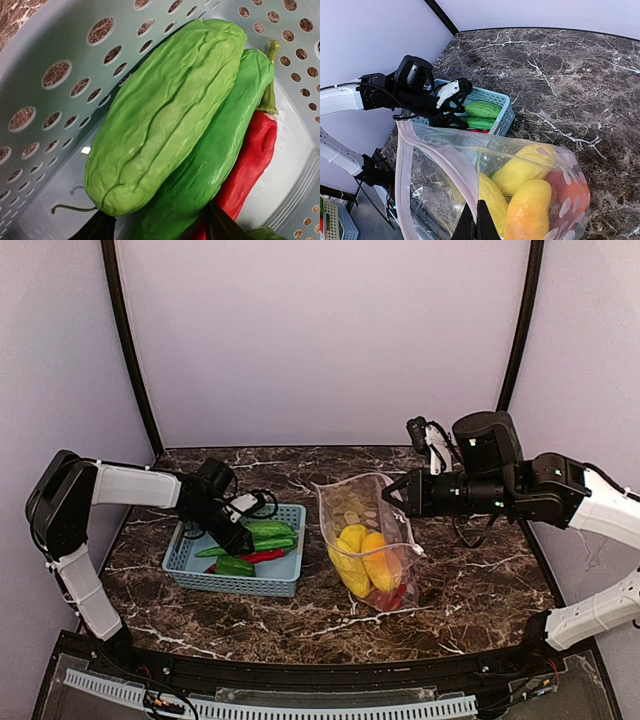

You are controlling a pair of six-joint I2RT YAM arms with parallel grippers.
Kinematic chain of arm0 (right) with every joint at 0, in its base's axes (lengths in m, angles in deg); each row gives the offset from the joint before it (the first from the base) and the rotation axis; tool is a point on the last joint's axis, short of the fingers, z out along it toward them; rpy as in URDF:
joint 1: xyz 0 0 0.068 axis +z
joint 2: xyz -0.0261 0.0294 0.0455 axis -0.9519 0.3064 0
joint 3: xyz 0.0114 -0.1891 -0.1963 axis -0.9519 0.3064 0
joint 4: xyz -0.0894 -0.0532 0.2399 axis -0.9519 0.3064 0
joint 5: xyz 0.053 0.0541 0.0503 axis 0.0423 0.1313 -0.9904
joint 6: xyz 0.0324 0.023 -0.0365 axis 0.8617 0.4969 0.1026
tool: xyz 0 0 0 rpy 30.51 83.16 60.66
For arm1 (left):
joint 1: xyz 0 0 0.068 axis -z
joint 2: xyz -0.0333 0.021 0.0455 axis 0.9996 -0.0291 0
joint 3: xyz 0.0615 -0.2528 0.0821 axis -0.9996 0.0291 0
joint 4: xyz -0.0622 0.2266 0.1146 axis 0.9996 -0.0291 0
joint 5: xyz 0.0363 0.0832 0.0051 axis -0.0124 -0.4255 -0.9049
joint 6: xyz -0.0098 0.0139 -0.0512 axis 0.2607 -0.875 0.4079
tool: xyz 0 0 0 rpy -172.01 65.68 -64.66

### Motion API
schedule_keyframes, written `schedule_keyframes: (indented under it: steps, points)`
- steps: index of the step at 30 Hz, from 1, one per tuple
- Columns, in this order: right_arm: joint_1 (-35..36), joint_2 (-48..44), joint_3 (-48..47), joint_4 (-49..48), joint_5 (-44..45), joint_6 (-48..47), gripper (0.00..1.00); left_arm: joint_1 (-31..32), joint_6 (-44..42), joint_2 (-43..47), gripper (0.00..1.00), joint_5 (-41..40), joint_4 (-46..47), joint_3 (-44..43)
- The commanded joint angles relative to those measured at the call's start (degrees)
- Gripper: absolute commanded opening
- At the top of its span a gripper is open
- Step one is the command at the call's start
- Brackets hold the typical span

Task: Place the food in the zip-top bag and seal the zipper
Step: Pick up the fake vegetable from the bin.

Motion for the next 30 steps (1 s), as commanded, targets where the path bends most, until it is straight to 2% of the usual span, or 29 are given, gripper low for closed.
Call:
schedule_keyframes:
  steps: [1,3,5,7,9,30]
  points:
    - [-0.40,-0.38,-0.71,-1.65,0.11,0.21,0.00,0.24,-1.03,-1.19,0.58,-1.70,-2.83,-0.39]
    - [-0.43,-0.42,-0.76,-1.66,0.01,0.20,0.00,0.43,-1.25,-1.45,0.52,-2.37,-3.14,-0.36]
    - [-0.40,-0.69,-0.65,-1.64,0.19,0.18,0.00,0.70,-1.55,-1.35,0.39,-3.01,-4.04,-0.47]
    - [-0.38,-1.18,-0.52,-1.64,0.41,0.19,0.00,0.70,-1.47,-0.69,0.31,-2.54,-4.49,-0.55]
    - [-0.45,-1.82,-0.16,-1.64,0.62,0.24,0.00,0.76,-1.21,0.62,0.28,-1.50,-4.55,-0.42]
    - [-0.45,-2.92,0.16,-1.83,0.46,0.30,0.00,0.68,2.40,25.32,0.25,0.74,-4.39,4.72]
